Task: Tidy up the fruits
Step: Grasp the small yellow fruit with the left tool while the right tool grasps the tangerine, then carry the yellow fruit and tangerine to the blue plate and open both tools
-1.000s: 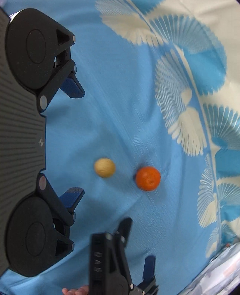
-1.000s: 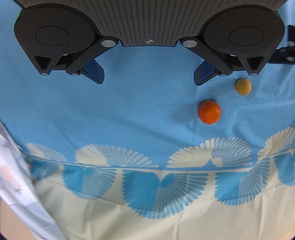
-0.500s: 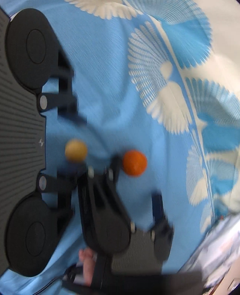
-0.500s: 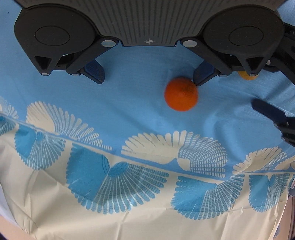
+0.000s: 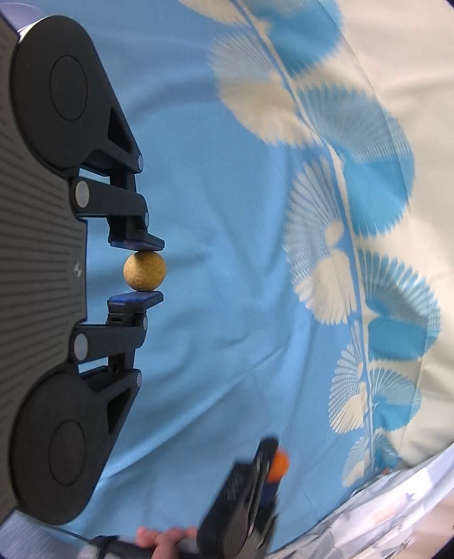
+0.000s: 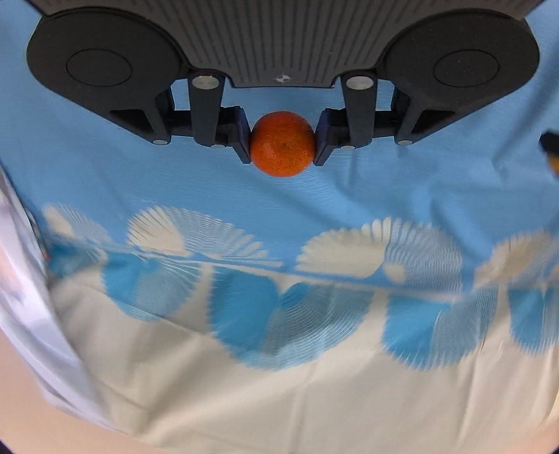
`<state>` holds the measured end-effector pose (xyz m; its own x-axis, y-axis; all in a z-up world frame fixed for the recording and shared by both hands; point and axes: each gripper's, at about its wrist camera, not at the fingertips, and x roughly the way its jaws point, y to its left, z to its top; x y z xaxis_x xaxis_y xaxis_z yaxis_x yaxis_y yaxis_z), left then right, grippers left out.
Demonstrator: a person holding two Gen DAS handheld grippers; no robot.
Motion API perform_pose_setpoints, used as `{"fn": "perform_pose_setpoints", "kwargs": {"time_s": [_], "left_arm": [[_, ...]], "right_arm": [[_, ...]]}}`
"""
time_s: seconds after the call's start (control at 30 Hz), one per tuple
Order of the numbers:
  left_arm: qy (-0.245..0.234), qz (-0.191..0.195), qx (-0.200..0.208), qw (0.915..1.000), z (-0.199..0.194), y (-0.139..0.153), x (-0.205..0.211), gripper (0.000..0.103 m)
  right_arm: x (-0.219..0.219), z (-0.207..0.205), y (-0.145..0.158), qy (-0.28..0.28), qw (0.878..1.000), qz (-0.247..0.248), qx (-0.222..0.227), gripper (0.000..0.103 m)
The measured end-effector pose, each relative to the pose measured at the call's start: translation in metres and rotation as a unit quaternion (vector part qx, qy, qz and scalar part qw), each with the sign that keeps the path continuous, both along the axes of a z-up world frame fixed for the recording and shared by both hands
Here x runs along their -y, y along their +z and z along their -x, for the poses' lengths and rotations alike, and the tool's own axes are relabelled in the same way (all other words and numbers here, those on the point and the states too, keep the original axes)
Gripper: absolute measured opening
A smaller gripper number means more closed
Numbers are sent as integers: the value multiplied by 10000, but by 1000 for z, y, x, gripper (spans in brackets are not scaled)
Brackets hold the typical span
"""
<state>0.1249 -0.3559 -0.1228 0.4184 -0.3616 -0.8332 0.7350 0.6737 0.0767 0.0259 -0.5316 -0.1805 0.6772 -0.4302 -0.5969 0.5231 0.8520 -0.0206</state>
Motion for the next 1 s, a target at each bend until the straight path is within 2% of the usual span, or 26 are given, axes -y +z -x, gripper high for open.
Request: {"fn": "perform_pose_setpoints", "kwargs": {"time_s": [0.1,0.2,0.3,0.47,0.63,0.77,1.0], "left_arm": [[262,5,-169,9995,31,28,-45,26],[523,-31,-308,9981,63,49,-92,26],[800,-100,-321,9962,93,66,-139,26],[1372,-227,-199,9901,131,89,-215,26],[1788,-73,24,9839,171,106,-277,26],[2031,228,57,9789,195,119,-314,26],[2217,717,194,9723,219,137,-347,26]], "right_arm": [[-19,54,28,-323,9971,-621,296,39],[-65,107,51,-287,9939,-1018,306,39],[-114,140,71,81,9887,-1480,237,39],[-192,162,111,897,9749,-2022,259,39],[-261,170,153,1637,9653,-1977,486,39],[-304,181,178,2122,9533,-2065,603,39],[-350,199,199,2454,9547,-1603,507,39]]}}
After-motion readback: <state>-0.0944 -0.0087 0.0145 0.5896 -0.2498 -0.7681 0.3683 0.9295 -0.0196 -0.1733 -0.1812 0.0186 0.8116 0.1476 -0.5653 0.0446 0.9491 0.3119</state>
